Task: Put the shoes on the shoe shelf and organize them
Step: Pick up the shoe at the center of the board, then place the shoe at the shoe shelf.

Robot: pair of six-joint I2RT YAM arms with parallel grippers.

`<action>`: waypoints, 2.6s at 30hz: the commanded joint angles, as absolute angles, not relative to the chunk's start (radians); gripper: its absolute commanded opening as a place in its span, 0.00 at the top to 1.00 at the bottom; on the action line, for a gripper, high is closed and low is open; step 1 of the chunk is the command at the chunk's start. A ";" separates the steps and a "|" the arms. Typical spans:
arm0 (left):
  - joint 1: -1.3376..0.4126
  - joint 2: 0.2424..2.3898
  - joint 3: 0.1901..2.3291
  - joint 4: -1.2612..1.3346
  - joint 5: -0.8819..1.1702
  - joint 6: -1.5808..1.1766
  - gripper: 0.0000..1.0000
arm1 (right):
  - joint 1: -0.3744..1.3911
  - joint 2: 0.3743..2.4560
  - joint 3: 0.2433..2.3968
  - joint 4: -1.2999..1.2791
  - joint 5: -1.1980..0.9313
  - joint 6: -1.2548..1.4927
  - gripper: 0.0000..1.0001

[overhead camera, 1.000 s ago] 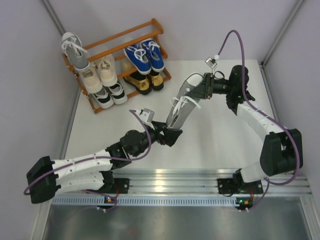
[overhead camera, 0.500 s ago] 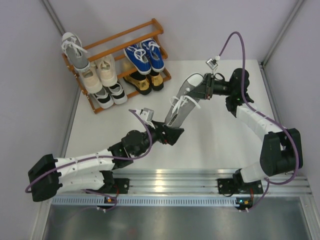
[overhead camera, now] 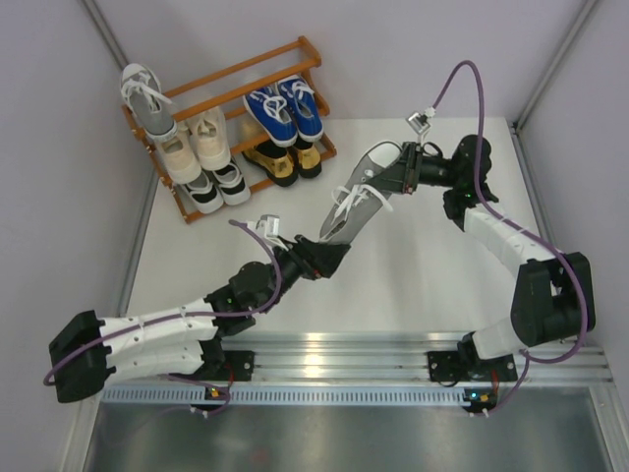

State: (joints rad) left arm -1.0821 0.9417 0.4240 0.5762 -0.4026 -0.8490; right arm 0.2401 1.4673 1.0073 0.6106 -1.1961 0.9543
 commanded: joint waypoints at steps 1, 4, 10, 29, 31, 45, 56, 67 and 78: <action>-1.077 0.919 0.425 0.634 -0.442 -0.910 0.05 | 0.245 1.457 1.011 0.733 -1.259 1.017 1.00; -1.077 0.933 0.442 0.637 -0.416 -0.928 0.06 | 0.247 1.465 1.000 0.773 -1.259 1.043 1.00; -1.075 0.937 0.428 0.727 -0.408 -0.977 0.14 | 0.273 1.485 0.989 0.830 -1.270 1.078 1.00; -1.075 0.874 0.374 0.841 -0.437 -0.950 1.00 | 0.302 1.476 0.983 0.784 -1.304 0.988 0.78; -1.075 0.865 0.367 0.856 -0.437 -0.936 1.00 | 0.302 1.465 0.988 0.724 -1.313 0.930 0.62; -1.075 0.744 0.328 0.854 -0.491 -0.887 1.00 | 0.134 1.384 1.017 0.546 -1.330 0.770 0.11; -1.074 0.686 0.374 0.827 -0.725 -0.752 1.00 | 0.054 1.332 0.940 0.376 -1.336 0.529 0.04; -0.639 0.883 0.627 0.756 -0.563 -0.841 1.00 | 0.009 1.295 0.824 0.224 -1.377 0.347 0.02; -0.394 1.169 0.845 0.802 -0.661 -1.142 1.00 | -0.090 1.319 0.802 0.190 -1.405 0.298 0.02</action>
State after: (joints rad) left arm -0.4526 1.1210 0.7532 0.6643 -0.6312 -0.9802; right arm -0.0628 1.3289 0.8017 0.1844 -1.3674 0.3500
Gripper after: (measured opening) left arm 0.482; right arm 0.976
